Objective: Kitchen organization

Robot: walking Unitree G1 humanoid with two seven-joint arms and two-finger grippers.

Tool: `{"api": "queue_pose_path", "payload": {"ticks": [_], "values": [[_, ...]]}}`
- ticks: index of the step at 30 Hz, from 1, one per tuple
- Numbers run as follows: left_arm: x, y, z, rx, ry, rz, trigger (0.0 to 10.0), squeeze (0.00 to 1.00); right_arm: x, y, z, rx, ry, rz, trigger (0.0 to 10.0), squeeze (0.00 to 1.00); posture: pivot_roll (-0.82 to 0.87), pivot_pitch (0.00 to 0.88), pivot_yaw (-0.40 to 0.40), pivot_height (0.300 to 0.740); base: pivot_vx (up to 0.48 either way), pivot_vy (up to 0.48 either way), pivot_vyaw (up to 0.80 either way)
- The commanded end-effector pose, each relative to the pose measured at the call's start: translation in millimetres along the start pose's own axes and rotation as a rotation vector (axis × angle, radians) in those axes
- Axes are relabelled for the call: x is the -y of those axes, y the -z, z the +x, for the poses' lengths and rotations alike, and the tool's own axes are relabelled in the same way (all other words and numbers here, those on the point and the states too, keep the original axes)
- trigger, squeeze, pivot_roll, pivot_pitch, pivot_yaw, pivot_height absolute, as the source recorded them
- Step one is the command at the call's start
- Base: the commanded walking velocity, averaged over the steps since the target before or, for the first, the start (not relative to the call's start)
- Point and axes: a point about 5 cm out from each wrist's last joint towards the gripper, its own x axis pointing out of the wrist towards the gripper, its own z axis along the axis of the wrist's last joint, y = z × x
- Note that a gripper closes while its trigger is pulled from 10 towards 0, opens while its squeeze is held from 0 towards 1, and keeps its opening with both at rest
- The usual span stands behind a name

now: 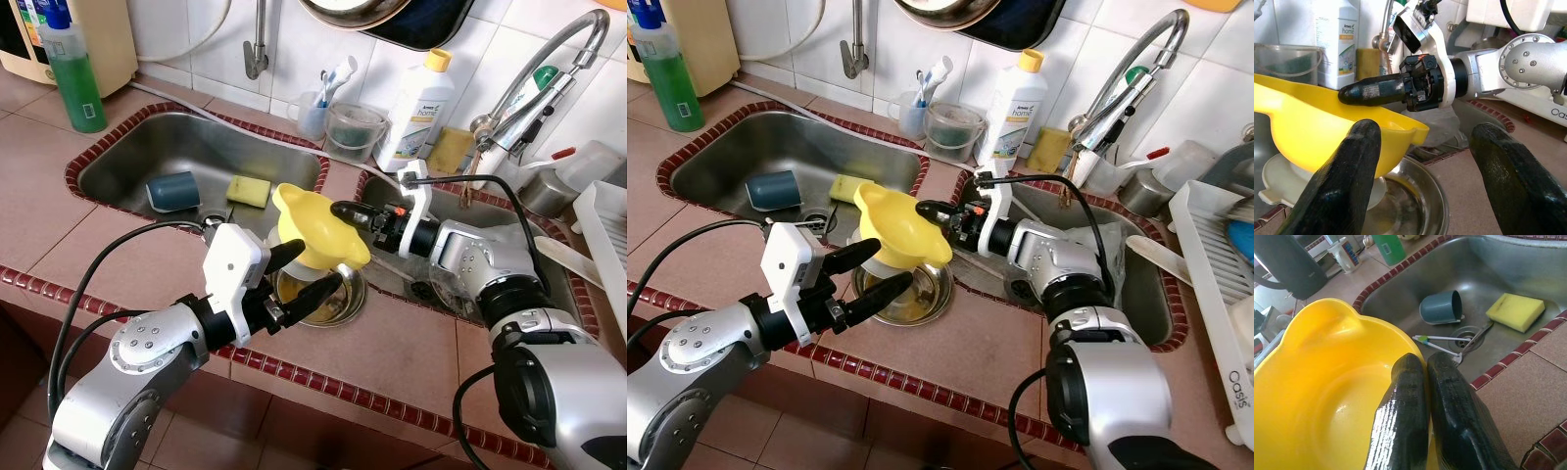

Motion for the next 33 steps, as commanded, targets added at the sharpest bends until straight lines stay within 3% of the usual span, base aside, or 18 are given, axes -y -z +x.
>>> {"api": "queue_pose_path", "payload": {"ticks": [1,12,17,21,25,28,33], "values": [[3.4,-0.1,1.4,0.002,0.015,-0.011,10.0,0.00,0.8,-6.0,-3.1,0.014,0.007,-0.008,10.0,0.00,0.02,0.076,-0.161,0.740,0.000,0.000,0.00],[2.7,0.1,1.9,0.006,0.008,-0.015,10.0,0.00,0.7,-12.7,-2.8,0.058,0.022,-0.032,10.0,0.00,0.01,0.074,-0.162,0.740,0.000,0.000,0.00],[-1.9,0.0,3.1,0.023,-0.021,0.002,10.0,0.00,3.4,-25.0,-7.0,0.135,0.079,-0.098,10.0,0.00,0.01,0.071,-0.157,0.740,0.000,0.000,0.00],[-18.5,0.5,5.4,0.046,-0.107,0.012,10.0,0.00,6.1,-49.6,-19.1,0.290,0.185,-0.202,10.0,0.00,0.01,0.064,-0.139,0.740,0.000,0.000,0.00],[-26.0,0.7,6.3,0.052,-0.140,0.018,10.0,0.00,7.1,-54.9,-24.6,0.327,0.234,-0.257,10.0,0.00,0.00,0.056,-0.122,0.740,0.000,0.000,0.00],[-39.8,1.0,9.3,0.051,-0.199,0.063,10.0,0.00,6.2,-61.5,-35.2,0.405,0.302,-0.334,10.0,0.00,-0.01,0.048,-0.097,0.740,0.000,0.000,0.00],[-62.5,0.4,15.4,0.074,-0.283,0.031,10.0,0.00,-3.0,-62.1,-54.9,0.566,0.423,-0.454,10.0,0.00,-0.04,0.037,-0.055,0.740,0.000,0.000,0.00]]}}
